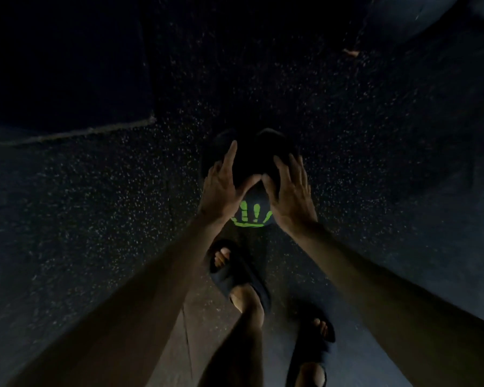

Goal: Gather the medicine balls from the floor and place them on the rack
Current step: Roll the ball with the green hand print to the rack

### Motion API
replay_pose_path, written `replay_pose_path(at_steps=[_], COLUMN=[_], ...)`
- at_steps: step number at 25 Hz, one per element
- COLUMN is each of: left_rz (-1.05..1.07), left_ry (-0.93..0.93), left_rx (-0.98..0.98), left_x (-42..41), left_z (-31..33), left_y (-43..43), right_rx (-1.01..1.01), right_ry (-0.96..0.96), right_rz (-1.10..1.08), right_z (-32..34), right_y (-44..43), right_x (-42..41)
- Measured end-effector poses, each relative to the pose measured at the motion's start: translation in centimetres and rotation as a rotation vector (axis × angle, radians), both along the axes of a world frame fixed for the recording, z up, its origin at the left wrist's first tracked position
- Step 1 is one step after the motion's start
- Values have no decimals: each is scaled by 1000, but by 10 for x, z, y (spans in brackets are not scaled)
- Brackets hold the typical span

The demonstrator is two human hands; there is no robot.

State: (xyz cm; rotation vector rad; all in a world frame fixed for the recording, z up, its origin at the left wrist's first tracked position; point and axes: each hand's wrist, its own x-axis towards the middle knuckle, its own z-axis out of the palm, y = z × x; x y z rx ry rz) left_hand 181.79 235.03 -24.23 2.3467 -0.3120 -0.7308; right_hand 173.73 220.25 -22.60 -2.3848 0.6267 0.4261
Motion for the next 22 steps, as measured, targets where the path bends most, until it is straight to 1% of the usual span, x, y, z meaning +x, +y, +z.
replay_pose_path(at_steps=[2,3,6,10,14,16,18,20,22], left_rz=[54,65,61,65,21,45,98,122,97], left_ry=[72,79,33,-49,-31,-25,-45,-58,-21], left_rx=[46,79,116,73,54,56,83,115,156], left_x=[45,63,93,77,60,71,98,131,166], left_z=[1,3,8,14,15,12,11,13,20], left_y=[-15,-22,-28,-11,-11,-26,-44,-58,-67], right_rx=[-15,-5,72,127,146,136,141,143,129], right_ry=[-13,-11,22,74,146,129,78,10,-31], right_rz=[65,75,47,32,-55,-130,-163,-151,-87], right_z=[8,11,14,7,-8,-12,-13,-7,3], right_y=[2,1,-8,-36,-67,-83,-92,-96,-98], right_x=[-5,1,39,110,203,240,259,257,240])
